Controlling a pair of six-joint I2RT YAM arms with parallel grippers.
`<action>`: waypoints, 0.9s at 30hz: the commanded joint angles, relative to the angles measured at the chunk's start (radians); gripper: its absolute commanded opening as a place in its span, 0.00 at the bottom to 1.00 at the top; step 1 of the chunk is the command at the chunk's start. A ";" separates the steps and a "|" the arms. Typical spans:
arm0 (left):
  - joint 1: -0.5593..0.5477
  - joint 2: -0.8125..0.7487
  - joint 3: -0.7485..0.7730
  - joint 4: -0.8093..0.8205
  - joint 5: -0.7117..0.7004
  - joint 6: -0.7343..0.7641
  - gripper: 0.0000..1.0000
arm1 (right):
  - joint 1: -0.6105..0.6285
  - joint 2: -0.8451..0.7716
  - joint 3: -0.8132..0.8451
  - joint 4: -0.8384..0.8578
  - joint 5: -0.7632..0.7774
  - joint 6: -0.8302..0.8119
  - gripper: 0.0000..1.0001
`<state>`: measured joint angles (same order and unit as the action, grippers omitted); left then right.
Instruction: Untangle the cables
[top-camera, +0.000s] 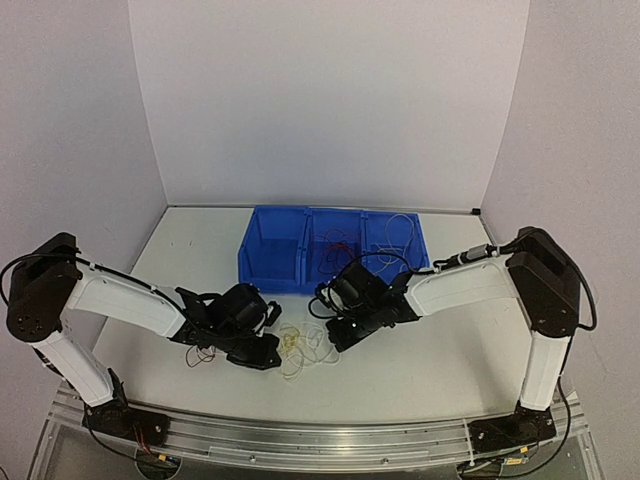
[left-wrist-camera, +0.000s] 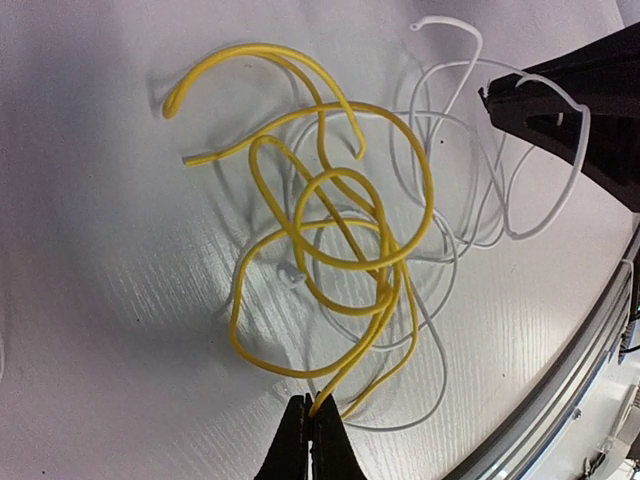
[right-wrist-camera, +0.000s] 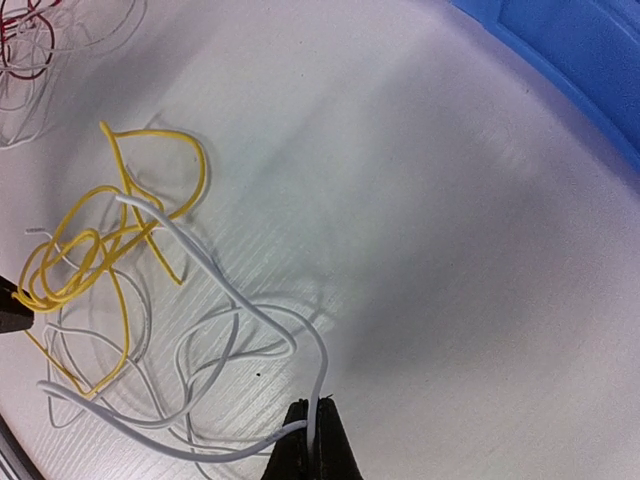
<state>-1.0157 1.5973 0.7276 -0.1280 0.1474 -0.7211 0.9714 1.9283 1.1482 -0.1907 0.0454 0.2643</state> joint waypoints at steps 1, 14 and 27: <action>-0.004 -0.004 0.069 -0.092 -0.170 -0.082 0.00 | 0.002 -0.091 -0.023 -0.047 0.130 0.028 0.00; 0.007 -0.273 0.038 -0.577 -0.544 -0.356 0.00 | -0.142 -0.533 -0.205 -0.448 0.630 0.111 0.00; 0.017 -0.473 -0.018 -0.516 -0.514 -0.262 0.00 | -0.194 -0.870 -0.167 -0.519 0.465 0.005 0.00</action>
<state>-1.0023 1.1731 0.7175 -0.6955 -0.3710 -1.0486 0.7792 1.0652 0.9243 -0.6892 0.6178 0.3154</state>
